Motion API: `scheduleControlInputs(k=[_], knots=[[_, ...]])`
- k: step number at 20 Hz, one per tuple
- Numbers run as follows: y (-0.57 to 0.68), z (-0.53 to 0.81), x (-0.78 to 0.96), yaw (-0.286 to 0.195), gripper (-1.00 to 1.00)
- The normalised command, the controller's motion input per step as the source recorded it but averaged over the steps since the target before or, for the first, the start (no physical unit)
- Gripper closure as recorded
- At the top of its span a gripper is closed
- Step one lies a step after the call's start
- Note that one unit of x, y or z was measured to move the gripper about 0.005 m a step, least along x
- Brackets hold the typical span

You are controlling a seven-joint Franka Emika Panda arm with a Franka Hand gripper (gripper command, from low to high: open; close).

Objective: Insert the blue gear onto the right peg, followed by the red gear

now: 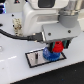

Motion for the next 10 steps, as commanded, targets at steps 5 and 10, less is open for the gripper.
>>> scheduleControlInputs(k=[5,10], knots=[[-0.05,0.08,0.05,0.000,1.00],[-0.06,0.02,0.01,0.000,1.00]])
